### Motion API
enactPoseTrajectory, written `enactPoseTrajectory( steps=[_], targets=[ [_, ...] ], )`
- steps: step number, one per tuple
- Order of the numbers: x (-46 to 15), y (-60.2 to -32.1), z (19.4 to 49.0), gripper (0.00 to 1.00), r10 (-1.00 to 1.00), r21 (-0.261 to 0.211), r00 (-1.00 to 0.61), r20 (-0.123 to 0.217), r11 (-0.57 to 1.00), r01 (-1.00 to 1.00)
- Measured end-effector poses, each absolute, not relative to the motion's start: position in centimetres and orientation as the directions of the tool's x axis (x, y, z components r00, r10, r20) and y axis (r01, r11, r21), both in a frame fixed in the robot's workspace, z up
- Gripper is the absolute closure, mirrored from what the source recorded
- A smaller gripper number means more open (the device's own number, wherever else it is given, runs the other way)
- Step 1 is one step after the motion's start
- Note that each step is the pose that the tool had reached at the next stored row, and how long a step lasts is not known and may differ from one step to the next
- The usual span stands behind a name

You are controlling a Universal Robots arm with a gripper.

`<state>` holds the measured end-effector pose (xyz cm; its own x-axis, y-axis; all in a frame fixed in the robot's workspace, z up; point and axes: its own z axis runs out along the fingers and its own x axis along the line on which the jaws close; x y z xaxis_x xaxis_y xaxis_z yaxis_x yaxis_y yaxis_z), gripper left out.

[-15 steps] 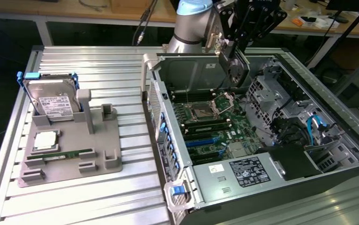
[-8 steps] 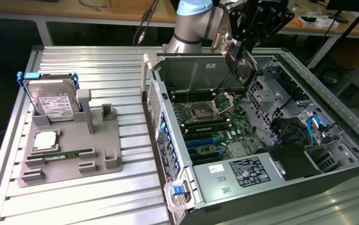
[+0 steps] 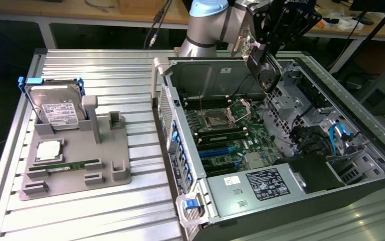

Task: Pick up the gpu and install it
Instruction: 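Insert the gpu into the slot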

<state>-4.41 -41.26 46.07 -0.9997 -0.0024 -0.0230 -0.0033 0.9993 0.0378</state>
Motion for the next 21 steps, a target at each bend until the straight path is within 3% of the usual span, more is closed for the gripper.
enactPoseTrajectory(
  steps=[21],
  targets=[
    [-3.74,-41.26,46.07,0.73,-0.107,0.038,-0.994,-0.023,0.993,-0.108]
  ],
)
